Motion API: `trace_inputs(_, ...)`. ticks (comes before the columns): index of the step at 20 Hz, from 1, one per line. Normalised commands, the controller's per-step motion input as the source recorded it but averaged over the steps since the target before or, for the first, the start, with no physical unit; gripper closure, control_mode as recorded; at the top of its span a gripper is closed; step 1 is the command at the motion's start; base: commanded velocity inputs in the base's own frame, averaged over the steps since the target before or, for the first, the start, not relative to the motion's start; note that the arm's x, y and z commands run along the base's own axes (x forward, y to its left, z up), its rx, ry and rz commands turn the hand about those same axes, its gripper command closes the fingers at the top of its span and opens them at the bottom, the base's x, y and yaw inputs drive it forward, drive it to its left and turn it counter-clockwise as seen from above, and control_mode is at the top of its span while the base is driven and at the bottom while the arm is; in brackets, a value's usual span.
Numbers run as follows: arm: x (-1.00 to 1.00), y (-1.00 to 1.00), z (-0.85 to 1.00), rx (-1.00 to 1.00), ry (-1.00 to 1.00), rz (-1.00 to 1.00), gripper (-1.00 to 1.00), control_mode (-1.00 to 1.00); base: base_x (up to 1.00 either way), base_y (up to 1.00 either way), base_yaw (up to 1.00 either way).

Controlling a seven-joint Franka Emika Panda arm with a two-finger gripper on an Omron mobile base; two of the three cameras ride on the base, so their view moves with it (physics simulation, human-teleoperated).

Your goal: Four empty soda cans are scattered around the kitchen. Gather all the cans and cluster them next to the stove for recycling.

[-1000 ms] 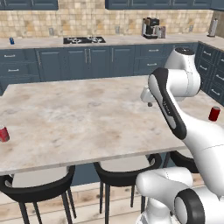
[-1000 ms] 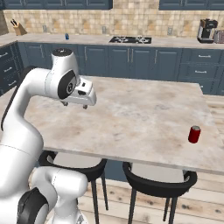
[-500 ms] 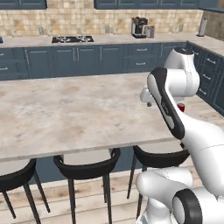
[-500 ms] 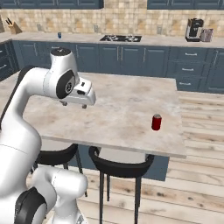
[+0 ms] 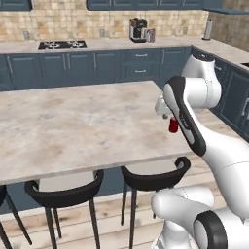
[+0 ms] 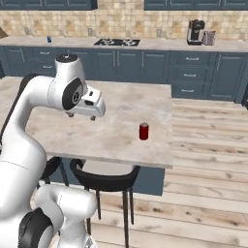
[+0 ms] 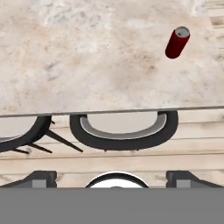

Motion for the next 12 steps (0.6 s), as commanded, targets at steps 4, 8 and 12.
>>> trace_inputs(4, 0.0, 0.0, 0.0, 0.0, 0.0, 0.0, -1.0, 1.0, 0.09, -1.0, -0.01)
trace_inputs(8, 0.0, 0.0, 0.0, 0.0, 0.0, 0.0, -1.0, 1.0, 0.0, -0.96, 0.0)
trace_inputs(12, 0.0, 0.0, 0.0, 0.0, 0.0, 0.0, -1.0, 1.0, 0.0, -0.77, 0.0)
